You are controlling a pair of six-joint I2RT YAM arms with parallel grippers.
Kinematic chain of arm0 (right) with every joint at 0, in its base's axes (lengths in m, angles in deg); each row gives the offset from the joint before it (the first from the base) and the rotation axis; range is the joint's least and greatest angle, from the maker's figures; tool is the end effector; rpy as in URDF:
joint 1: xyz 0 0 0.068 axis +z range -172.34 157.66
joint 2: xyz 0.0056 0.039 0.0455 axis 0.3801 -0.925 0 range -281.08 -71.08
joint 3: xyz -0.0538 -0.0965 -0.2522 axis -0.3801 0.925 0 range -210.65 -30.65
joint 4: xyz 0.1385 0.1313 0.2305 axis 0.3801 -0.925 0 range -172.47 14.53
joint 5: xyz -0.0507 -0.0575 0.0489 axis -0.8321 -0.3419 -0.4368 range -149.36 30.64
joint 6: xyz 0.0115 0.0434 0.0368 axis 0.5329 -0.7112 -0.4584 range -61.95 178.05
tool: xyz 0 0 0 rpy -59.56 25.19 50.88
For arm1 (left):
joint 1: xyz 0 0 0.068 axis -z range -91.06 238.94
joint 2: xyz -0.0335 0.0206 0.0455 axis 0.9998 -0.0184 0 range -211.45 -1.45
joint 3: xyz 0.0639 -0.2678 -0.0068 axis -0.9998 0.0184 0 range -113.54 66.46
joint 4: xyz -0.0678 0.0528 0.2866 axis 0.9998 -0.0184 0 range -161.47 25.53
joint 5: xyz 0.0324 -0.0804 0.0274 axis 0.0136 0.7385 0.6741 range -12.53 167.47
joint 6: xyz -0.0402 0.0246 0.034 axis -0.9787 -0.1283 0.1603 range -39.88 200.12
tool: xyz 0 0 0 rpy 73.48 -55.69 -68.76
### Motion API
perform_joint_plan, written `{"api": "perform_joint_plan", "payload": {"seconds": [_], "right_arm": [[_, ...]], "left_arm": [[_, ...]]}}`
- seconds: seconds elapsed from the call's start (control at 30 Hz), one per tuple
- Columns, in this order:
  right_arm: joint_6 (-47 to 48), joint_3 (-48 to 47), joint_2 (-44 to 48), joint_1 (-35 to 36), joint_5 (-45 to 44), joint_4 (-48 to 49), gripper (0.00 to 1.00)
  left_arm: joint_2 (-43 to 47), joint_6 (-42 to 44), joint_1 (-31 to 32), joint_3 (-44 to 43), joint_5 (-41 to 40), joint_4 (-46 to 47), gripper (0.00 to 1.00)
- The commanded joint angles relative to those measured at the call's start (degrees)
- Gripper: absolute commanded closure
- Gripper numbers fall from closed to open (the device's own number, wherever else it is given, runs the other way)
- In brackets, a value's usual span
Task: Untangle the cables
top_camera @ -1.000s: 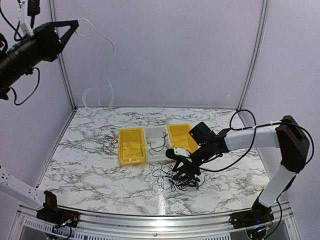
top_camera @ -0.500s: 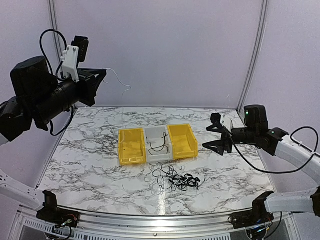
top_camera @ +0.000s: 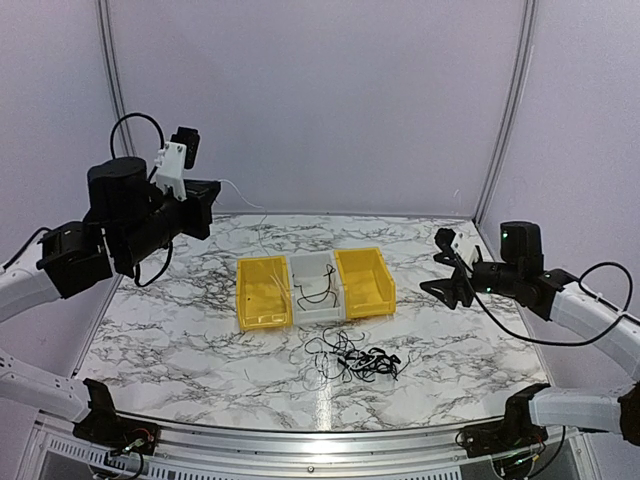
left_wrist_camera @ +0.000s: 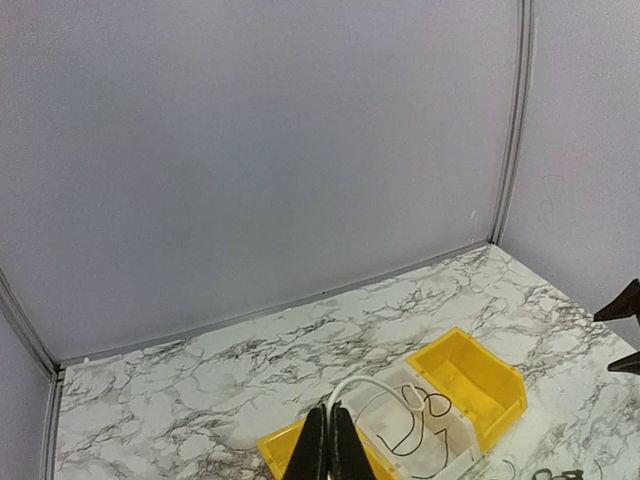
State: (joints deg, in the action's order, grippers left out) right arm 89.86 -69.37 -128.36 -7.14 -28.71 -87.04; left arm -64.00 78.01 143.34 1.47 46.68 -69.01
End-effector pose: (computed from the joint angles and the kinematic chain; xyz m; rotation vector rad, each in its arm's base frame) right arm 0.2455 0.0887 0.2488 -1.0941 1.7194 0.3783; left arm 0.1855 -0.2225 0.4181 0.3154 1.5812 -0.3333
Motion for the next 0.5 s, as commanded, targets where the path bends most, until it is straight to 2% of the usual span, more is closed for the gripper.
{"api": "perform_joint_plan", "payload": {"seconds": [0.0,0.47], "right_arm": [[1.0,0.2,0.5,-0.7,-1.6,1.6,0.23],[3.0,0.8,-0.4,-0.8,-3.3,1.6,0.24]], "left_arm": [[-1.2,-1.9,-4.3,3.0,2.9,6.7,1.0],[-8.9,-4.5,-10.8,6.2,11.0,9.5,1.0]]}}
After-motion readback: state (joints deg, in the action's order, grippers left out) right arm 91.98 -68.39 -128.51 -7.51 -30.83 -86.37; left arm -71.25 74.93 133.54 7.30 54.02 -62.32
